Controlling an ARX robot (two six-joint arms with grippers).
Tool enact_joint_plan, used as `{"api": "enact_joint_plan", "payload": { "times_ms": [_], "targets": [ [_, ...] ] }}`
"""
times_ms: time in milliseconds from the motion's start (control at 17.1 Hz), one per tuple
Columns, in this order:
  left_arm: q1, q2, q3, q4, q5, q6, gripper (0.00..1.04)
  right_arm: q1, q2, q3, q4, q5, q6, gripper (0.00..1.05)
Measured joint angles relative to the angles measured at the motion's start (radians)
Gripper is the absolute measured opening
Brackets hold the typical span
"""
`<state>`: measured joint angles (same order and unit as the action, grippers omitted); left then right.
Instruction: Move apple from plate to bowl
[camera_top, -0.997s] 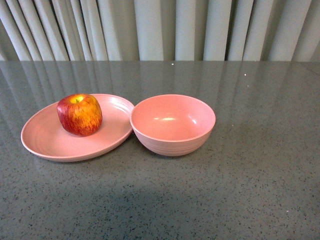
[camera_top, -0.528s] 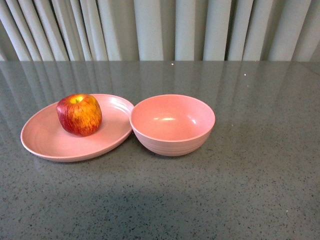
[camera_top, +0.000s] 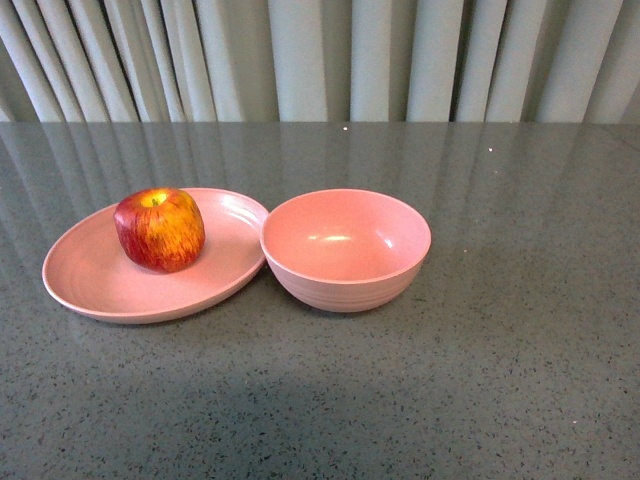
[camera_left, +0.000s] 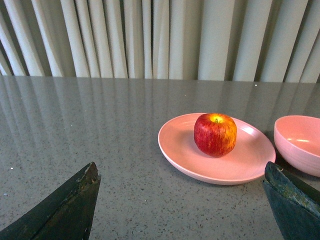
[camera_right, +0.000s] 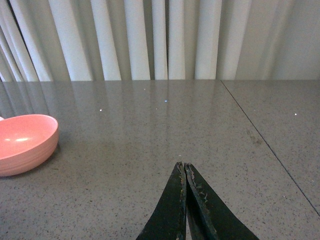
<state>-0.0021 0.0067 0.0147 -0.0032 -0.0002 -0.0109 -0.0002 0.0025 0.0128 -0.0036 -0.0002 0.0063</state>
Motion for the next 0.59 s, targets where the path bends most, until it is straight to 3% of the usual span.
{"api": "enact_joint_plan", "payload": {
  "times_ms": [176, 469, 586],
  "targets": [
    [0.0, 0.0, 0.0, 0.0, 0.0, 0.0, 0.98, 0.0, 0.0, 0.0, 0.0, 0.0, 0.0, 0.03],
    [0.0, 0.0, 0.0, 0.0, 0.0, 0.0, 0.98, 0.0, 0.0, 0.0, 0.0, 0.0, 0.0, 0.61],
    [0.0, 0.0, 0.0, 0.0, 0.0, 0.0, 0.98, 0.0, 0.0, 0.0, 0.0, 0.0, 0.0, 0.76]
  ]
}}
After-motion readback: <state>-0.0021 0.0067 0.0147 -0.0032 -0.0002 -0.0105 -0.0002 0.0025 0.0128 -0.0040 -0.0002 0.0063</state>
